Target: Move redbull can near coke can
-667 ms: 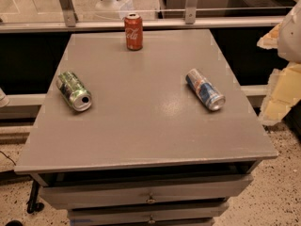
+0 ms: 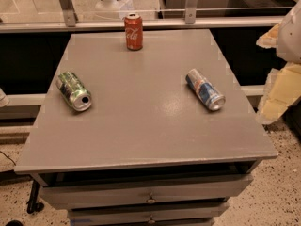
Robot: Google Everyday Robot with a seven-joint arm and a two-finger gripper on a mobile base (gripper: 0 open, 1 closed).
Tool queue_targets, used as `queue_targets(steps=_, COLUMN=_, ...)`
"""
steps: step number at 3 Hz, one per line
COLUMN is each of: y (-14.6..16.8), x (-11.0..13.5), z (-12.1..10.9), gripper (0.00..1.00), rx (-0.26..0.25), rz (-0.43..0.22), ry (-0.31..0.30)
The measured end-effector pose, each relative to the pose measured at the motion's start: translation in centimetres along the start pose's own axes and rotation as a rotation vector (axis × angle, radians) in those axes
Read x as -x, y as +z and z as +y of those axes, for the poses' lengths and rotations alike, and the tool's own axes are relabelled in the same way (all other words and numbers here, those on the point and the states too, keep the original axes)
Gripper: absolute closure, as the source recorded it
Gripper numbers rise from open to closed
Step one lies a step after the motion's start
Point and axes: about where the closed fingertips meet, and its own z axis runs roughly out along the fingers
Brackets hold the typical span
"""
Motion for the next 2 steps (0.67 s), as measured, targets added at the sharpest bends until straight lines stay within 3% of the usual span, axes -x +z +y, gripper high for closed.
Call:
queue_targets(steps=1, y=2.6, x=1.4, z=-0.7, gripper=0.0, rx=-0.027, rz=-0.048, ry=0.035)
queue_targets(steps=2, y=5.8, x=2.8, z=-3.5, gripper=0.0, rx=-0.093, rz=-0.102, ry=0.09)
